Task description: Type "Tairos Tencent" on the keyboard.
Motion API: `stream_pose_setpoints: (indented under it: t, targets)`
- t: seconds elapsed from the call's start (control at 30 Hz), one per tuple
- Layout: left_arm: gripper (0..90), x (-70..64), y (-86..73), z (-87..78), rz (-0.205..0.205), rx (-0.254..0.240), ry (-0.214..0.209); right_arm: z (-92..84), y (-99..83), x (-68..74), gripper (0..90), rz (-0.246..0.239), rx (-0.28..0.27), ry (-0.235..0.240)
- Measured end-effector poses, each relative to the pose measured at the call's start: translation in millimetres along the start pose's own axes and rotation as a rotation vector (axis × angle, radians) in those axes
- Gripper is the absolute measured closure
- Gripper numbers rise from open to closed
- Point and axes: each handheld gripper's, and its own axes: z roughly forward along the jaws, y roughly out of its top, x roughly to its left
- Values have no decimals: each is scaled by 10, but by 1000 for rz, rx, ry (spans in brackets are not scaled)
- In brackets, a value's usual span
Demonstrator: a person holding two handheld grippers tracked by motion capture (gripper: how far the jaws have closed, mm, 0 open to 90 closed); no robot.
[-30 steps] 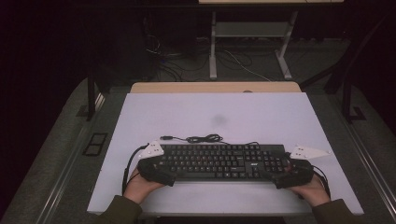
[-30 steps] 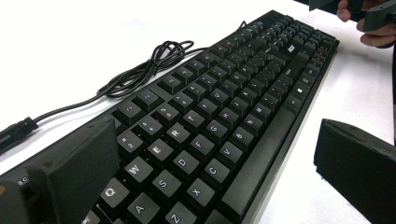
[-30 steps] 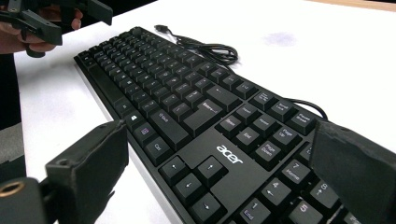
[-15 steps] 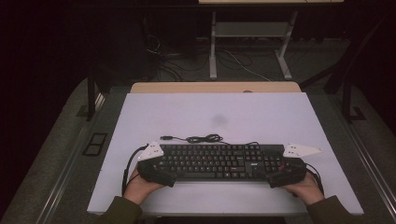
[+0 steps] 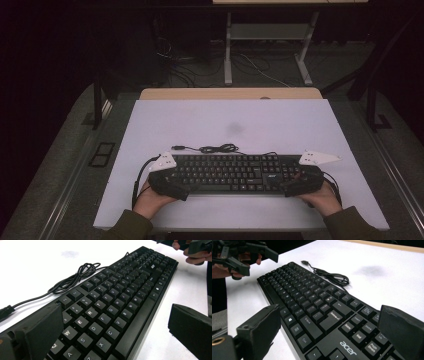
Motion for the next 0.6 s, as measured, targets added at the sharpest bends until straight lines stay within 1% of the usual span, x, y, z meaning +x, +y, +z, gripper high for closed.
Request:
stream_pose_setpoints:
  t: [0.03,0.1,0.23,0.4,0.6]
  targets:
    - [0,-3,3,7,4,3,-4,5,4,-1,44,3,-2,2]
    - [0,-10,1,14,0,7,-6,16,11,-1,44,6,-5,7]
    - [0,-17,0,15,3,1,-4,52,20,2,44,14,-8,16]
    - [0,-11,-3,5,5,5,-1,119,37,33,44,-2,3,29]
    - [0,-12,-5,3,0,1,-3,193,56,60,44,-4,15,42]
